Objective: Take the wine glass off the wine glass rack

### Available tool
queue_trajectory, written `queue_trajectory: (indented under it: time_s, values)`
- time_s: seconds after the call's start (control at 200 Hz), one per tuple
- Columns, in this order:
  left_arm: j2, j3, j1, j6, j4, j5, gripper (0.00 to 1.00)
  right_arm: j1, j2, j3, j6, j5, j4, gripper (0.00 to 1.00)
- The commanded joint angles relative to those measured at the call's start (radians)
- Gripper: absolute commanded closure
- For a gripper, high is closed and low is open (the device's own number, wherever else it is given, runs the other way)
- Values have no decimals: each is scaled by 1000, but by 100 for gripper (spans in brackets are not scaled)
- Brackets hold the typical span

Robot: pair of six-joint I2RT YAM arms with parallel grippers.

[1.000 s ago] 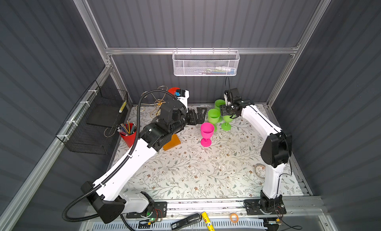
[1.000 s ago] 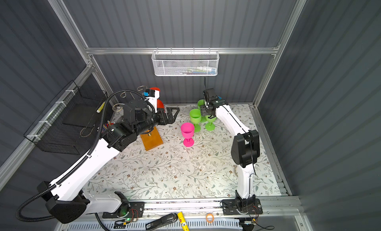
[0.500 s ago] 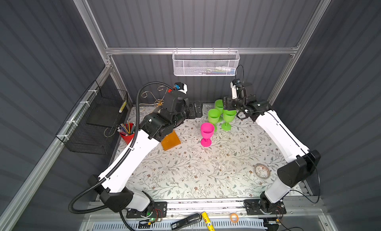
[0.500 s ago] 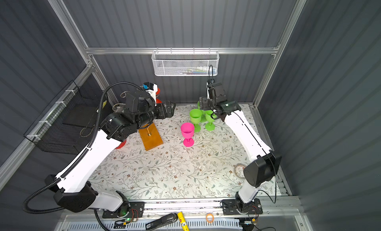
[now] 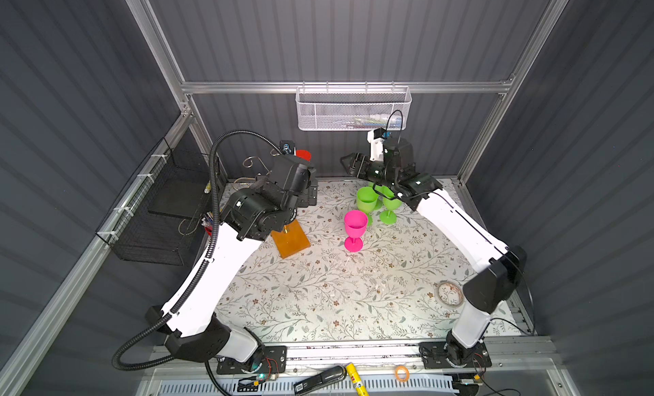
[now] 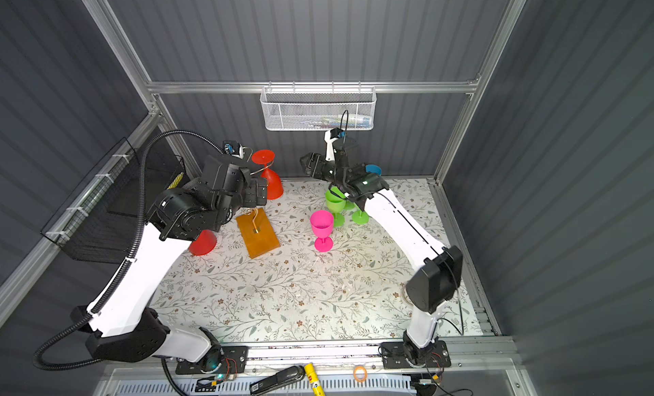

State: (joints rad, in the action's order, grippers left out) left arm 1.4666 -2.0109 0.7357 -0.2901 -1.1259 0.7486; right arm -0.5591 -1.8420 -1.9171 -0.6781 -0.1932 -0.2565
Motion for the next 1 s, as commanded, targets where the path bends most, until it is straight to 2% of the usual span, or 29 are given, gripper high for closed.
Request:
queue_trajectory:
  time_s: [0.0, 0.205, 0.35, 0.64, 0.995]
  values:
    - [-15, 9, -11, 38, -101, 147, 0, -4, -83, -86, -238, -102, 82, 35]
    - [-61, 69, -57, 65, -83, 146, 0, -16, -204, -188, -415, -110, 158, 42]
    - [-85, 119, -116, 85, -53, 74, 0, -31, -288, -282, -488, -115, 180, 48]
    - [-123, 205, -275, 109, 4, -79, 0, -58, -418, -464, -512, -98, 120, 58]
    - [-123, 256, -291, 83, 53, -124, 0, -72, -455, -508, -514, -91, 119, 69]
